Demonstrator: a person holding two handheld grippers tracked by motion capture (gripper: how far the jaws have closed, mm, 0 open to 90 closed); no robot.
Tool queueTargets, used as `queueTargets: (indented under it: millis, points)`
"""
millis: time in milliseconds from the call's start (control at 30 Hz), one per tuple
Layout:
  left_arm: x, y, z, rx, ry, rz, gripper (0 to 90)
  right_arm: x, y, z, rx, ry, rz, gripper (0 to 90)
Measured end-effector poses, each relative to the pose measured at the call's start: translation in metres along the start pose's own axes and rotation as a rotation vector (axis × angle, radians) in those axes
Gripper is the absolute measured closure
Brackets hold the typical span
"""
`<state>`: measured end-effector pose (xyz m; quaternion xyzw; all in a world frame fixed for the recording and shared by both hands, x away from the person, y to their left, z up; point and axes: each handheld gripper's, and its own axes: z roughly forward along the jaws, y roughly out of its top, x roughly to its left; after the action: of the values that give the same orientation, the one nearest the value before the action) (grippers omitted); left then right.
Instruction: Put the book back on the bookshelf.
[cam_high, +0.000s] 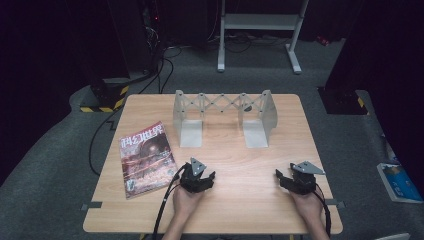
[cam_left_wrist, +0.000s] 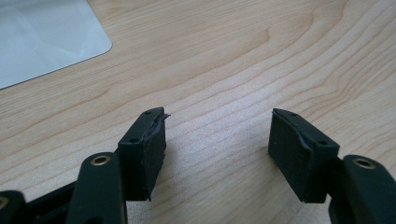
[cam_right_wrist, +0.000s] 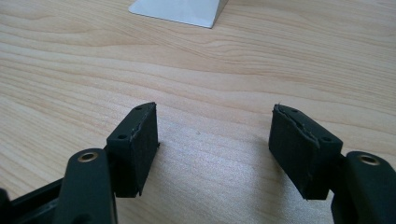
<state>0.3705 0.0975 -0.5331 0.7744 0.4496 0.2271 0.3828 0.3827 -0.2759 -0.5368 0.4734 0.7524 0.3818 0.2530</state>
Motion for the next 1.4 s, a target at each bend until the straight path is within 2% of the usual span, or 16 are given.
queueTargets:
  millis: [367, 500, 767, 833, 900, 1100, 1233, 1367, 1400]
  points:
    - [0.001, 0.000, -0.001, 0.008, 0.000, -0.006, 36.3, 0.000, 0.000, 0.000, 0.000, 0.000, -0.001, 32.9]
    - [0.002, 0.001, -0.002, 0.011, 0.026, -0.010, 34.1, 0.000, 0.000, 0.000, 0.000, 0.000, -0.001, 32.9]
    - [0.004, 0.002, -0.005, -0.003, 0.009, -0.029, 34.3, 0.000, 0.000, 0.000, 0.000, 0.002, -0.003, 32.9]
    - [0.006, 0.001, -0.008, -0.017, 0.002, -0.045, 34.0, 0.000, 0.000, 0.000, -0.002, 0.001, -0.005, 32.9]
    - [0.009, 0.000, -0.013, -0.028, 0.023, -0.052, 33.0, 0.000, 0.000, 0.000, 0.000, 0.002, -0.004, 32.9]
    - [0.016, -0.001, -0.023, -0.008, 0.016, -0.051, 30.8, 0.000, 0.000, 0.000, -0.003, 0.003, -0.006, 32.9]
    - [0.020, -0.002, -0.028, -0.017, 0.015, -0.060, 30.5, 0.000, 0.000, 0.000, -0.002, 0.003, -0.005, 32.9]
    - [0.030, -0.002, -0.038, -0.035, 0.008, -0.106, 30.5, 0.001, 0.000, 0.000, -0.002, 0.003, -0.003, 32.9]
    - [0.035, -0.002, -0.044, -0.047, 0.017, -0.115, 30.5, 0.000, 0.000, 0.000, -0.003, 0.004, -0.006, 32.9]
